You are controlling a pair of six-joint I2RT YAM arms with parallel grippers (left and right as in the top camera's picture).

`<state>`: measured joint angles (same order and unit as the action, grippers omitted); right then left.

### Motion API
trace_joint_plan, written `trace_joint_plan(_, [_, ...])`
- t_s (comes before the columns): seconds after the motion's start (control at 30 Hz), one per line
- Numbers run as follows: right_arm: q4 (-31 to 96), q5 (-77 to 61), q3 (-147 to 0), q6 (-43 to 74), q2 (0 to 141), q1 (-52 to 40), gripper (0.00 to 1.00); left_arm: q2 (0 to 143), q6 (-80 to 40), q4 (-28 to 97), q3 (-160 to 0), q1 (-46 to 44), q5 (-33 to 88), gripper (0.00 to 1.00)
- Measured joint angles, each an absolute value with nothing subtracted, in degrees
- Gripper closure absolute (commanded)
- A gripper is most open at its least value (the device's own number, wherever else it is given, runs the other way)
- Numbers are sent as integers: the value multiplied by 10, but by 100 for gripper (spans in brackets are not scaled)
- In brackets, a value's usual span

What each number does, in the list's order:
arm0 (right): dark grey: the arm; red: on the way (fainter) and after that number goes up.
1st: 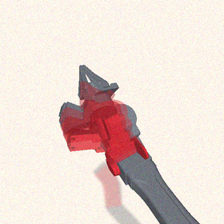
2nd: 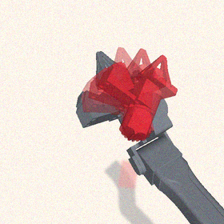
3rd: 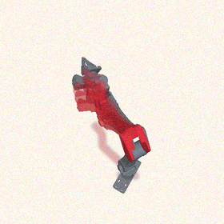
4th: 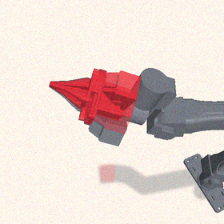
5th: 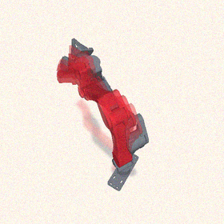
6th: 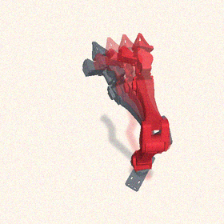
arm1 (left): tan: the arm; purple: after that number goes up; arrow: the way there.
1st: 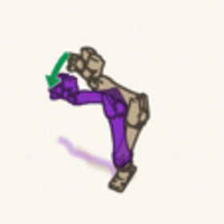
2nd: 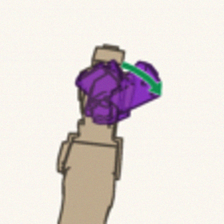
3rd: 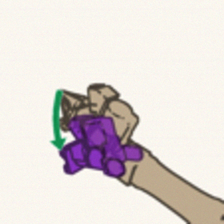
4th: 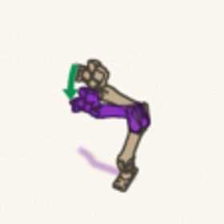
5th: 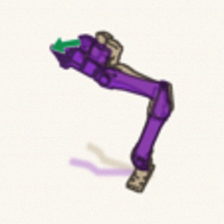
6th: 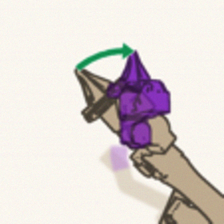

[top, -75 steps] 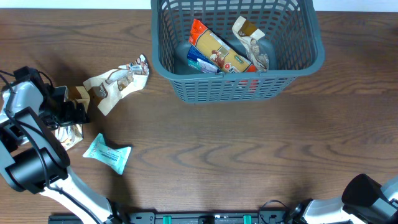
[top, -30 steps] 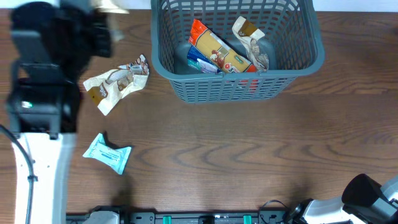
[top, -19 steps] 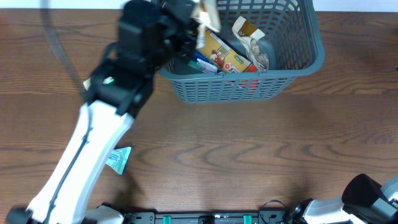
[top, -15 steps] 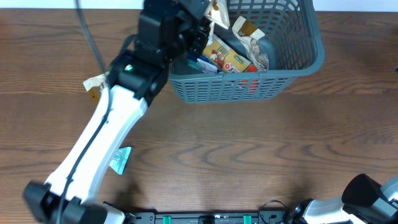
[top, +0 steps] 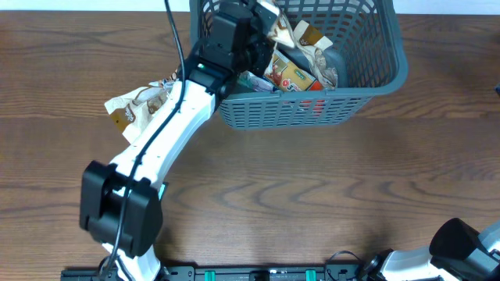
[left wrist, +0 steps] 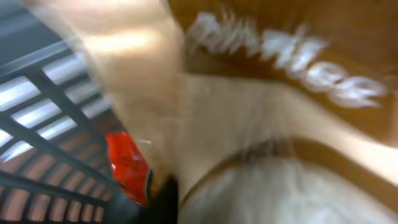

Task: Pack container
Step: 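Carry the wrapper into the basket with the left gripper, then release the wrapper and pull the left gripper back left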

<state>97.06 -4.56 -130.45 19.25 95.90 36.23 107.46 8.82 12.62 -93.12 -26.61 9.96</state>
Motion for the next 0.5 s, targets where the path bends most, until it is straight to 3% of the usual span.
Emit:
trace_joint_plan(0.23, [971,-46,-1305,188,959,362,1,1075,88,153,-931,-260,99,43])
trace_joint_plan(0.5, [970,-46,-1305,188,959,362,1,1065,101,147,-931,-255,54,36])
